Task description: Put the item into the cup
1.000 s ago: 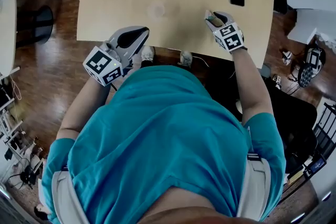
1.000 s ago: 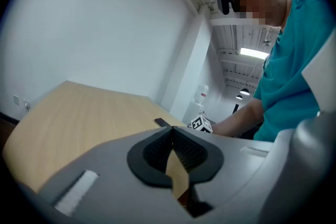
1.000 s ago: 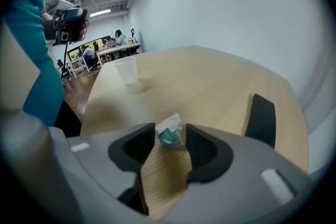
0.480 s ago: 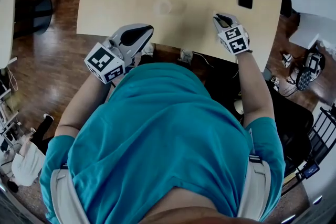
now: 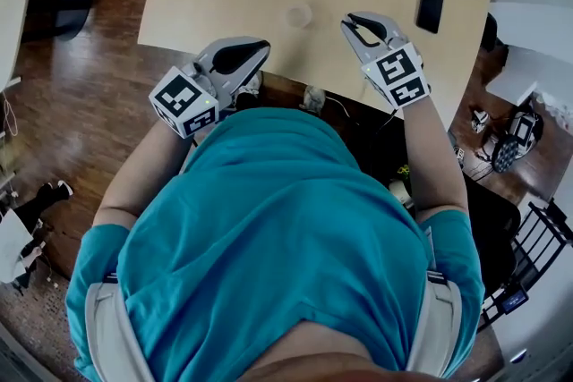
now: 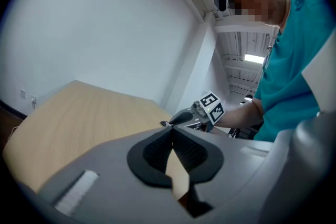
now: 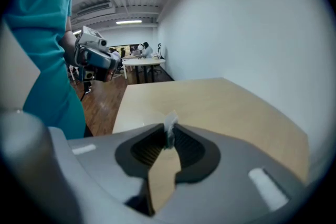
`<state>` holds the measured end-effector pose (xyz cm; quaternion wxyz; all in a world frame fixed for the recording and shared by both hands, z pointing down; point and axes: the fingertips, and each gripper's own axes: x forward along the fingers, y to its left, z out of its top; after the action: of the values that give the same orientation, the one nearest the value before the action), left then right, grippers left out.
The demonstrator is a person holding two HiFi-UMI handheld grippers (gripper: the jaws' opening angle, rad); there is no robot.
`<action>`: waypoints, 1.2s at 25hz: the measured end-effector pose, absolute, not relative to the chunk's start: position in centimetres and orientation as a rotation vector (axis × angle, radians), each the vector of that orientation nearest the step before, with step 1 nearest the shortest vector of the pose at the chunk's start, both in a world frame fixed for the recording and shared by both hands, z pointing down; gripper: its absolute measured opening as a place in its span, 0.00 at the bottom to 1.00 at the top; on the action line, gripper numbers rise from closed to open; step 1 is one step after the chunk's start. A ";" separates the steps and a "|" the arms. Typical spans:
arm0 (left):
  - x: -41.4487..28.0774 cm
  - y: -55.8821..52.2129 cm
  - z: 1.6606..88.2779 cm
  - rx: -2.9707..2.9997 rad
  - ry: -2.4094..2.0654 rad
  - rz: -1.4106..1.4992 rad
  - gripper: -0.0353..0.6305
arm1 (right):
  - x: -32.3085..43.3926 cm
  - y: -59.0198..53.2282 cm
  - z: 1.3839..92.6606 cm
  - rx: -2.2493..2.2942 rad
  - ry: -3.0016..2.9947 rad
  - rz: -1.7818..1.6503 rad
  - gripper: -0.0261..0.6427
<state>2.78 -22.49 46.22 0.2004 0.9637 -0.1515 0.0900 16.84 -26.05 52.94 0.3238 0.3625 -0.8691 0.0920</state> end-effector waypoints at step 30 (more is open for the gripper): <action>-6.2 -22.5 47.7 2.619 -0.614 0.146 0.06 | 7.7 -28.8 61.7 0.618 -2.061 0.286 0.15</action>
<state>-6.22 -22.48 47.70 0.2222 0.9479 -0.2223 0.0530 7.70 -28.79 61.72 0.4665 0.2517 -0.8399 0.1166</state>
